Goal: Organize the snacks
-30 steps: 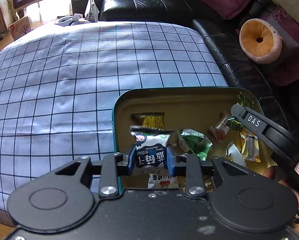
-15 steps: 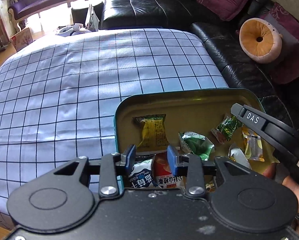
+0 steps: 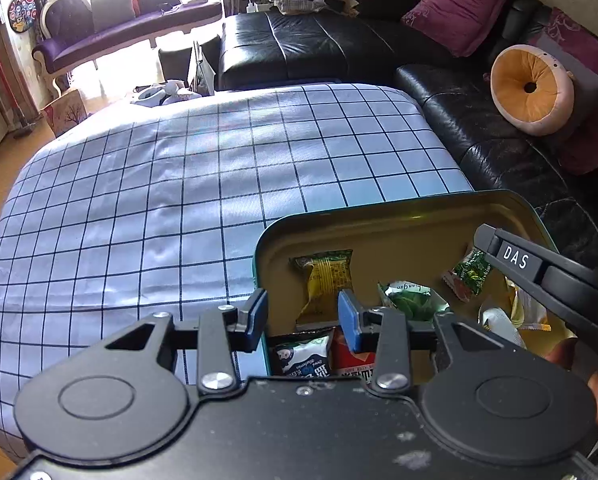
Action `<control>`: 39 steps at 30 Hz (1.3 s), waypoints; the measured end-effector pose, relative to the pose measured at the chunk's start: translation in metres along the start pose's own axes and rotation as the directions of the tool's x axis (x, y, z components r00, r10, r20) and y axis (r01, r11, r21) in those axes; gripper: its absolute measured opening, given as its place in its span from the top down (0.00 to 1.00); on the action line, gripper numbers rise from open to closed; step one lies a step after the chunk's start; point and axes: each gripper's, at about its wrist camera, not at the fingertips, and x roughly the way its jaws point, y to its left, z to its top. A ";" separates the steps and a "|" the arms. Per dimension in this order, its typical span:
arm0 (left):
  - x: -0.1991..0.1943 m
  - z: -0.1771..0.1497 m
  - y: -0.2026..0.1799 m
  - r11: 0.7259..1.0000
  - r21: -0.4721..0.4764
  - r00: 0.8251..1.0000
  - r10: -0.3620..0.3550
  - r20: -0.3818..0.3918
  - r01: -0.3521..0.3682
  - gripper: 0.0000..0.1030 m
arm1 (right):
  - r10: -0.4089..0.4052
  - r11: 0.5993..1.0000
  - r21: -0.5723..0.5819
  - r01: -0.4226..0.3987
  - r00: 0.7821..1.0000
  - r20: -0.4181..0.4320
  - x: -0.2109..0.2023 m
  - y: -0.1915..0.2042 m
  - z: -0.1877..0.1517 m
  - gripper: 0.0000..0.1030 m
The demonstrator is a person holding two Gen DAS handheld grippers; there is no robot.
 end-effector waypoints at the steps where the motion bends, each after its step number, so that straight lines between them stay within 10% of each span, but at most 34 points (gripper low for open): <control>1: 0.000 0.000 0.000 1.000 -0.001 1.000 0.000 0.000 0.000 0.62 | 0.001 1.000 -0.002 -0.001 1.000 -0.001 -0.001 0.000 0.000 0.67; 39: 0.002 -0.010 -0.008 0.998 0.060 1.000 0.026 -0.002 -0.026 0.62 | 0.007 0.999 -0.038 -0.007 1.000 0.001 -0.023 -0.008 -0.023 0.67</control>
